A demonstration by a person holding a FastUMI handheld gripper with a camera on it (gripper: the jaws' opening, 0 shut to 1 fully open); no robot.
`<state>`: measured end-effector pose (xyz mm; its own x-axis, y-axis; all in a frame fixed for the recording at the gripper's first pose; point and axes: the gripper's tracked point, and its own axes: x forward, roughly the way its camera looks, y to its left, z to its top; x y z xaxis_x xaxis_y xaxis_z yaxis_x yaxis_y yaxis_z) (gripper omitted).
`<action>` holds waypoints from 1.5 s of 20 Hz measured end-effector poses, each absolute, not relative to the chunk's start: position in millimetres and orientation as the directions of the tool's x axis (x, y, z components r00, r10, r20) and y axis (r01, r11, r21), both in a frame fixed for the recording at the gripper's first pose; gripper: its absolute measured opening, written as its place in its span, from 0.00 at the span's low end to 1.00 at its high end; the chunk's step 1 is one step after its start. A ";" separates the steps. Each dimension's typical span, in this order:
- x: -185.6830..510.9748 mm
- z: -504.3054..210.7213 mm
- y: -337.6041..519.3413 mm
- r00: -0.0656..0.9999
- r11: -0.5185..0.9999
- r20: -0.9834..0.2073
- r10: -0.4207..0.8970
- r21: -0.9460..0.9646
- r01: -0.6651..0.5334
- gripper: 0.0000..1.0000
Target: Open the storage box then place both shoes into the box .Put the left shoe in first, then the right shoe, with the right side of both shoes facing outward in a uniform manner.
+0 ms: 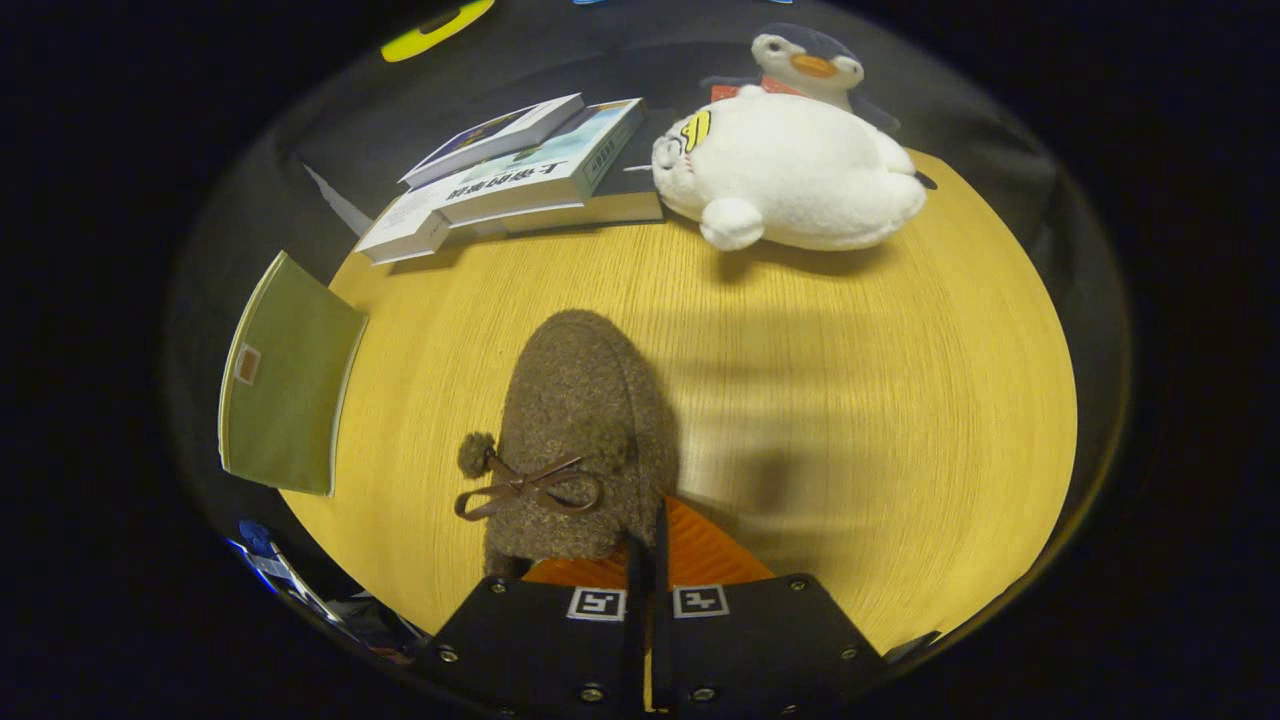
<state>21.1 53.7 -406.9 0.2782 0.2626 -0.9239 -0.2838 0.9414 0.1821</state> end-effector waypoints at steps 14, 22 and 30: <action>16.1 -297.0 99.5 0.345 0.935 -0.876 0.337 0.269 -0.231 0.00; 10.4 -232.1 184.1 0.371 0.898 -0.837 0.403 0.284 -0.335 0.00; 13.5 -198.5 257.6 0.355 0.861 -0.824 0.442 0.279 -0.425 0.00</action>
